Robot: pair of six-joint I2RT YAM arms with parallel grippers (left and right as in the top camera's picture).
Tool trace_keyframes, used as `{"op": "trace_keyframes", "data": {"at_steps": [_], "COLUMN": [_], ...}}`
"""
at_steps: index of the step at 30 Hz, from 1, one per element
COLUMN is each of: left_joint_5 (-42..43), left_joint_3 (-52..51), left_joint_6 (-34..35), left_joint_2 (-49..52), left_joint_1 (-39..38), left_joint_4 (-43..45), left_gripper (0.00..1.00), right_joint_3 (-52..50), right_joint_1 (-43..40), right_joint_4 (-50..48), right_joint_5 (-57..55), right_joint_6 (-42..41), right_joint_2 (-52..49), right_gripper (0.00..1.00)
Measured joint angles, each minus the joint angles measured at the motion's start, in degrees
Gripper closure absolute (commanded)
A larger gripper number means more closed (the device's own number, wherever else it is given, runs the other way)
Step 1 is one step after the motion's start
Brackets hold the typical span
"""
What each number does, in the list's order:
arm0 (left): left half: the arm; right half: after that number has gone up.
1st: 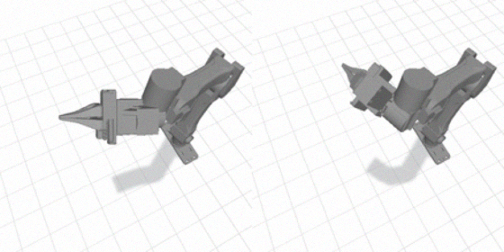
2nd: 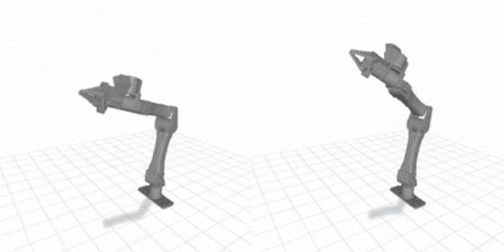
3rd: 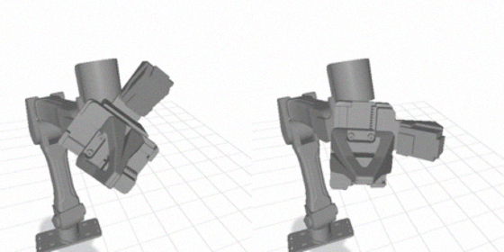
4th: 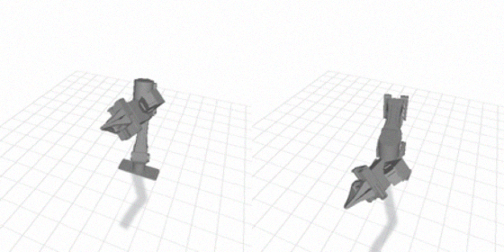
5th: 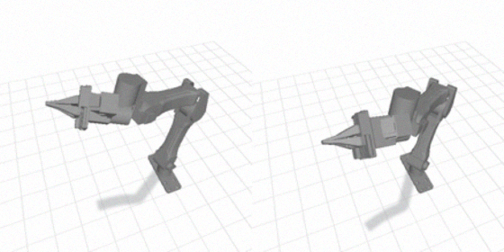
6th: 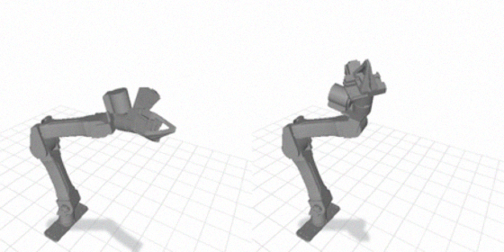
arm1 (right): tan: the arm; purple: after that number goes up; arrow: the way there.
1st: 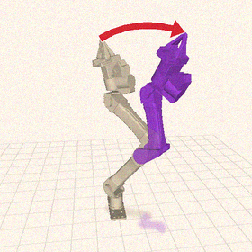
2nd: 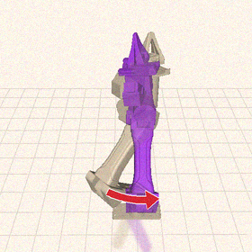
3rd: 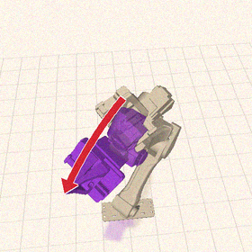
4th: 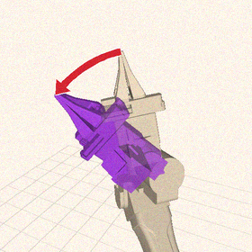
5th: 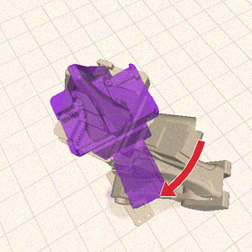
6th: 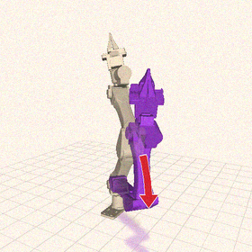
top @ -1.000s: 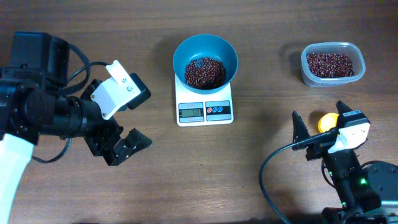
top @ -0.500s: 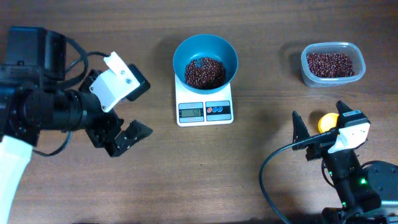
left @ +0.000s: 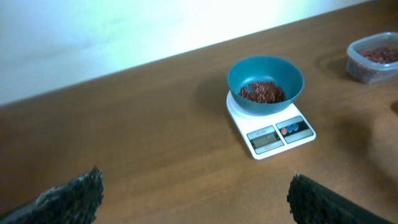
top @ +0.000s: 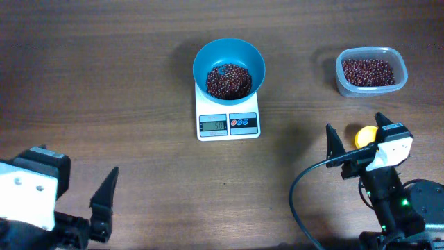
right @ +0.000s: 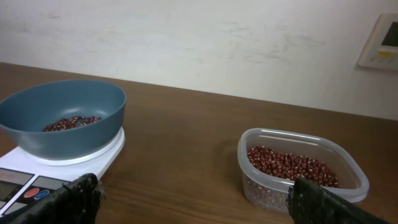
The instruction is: Scoop item into bowl and weigh 50g on scale
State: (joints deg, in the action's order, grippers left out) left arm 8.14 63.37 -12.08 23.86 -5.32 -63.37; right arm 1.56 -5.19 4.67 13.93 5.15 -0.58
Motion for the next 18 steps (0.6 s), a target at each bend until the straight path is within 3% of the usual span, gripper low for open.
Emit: {"op": "trace_keyframes", "data": {"at_steps": [2, 6, 8, 18], "left_joint_5": [-2.2, -5.4, -5.7, -5.9], "left_joint_3": [-7.3, -25.6, -32.2, -35.5], "left_joint_6": [3.3, 4.7, 4.7, 4.7], "left_joint_2": [-4.6, -8.9, -9.4, -16.9], "left_joint_1": [0.0, 0.0, 0.0, 0.0], "left_joint_4": [6.6, 27.9, 34.3, 35.2], "left_gripper": [0.01, 0.01, 0.01, 0.01], "right_joint_3": [0.0, -0.1, -0.1, -0.1], "right_joint_1": [0.0, 0.0, 0.0, 0.0], "right_joint_4": [0.0, 0.0, 0.0, 0.0], "right_joint_5": [0.1, 0.0, 0.0, 0.0], "right_joint_6": [0.0, 0.0, 0.0, 0.0], "right_joint_2": [0.0, 0.0, 0.0, 0.0], "right_gripper": [0.01, 0.01, 0.01, 0.01]}}
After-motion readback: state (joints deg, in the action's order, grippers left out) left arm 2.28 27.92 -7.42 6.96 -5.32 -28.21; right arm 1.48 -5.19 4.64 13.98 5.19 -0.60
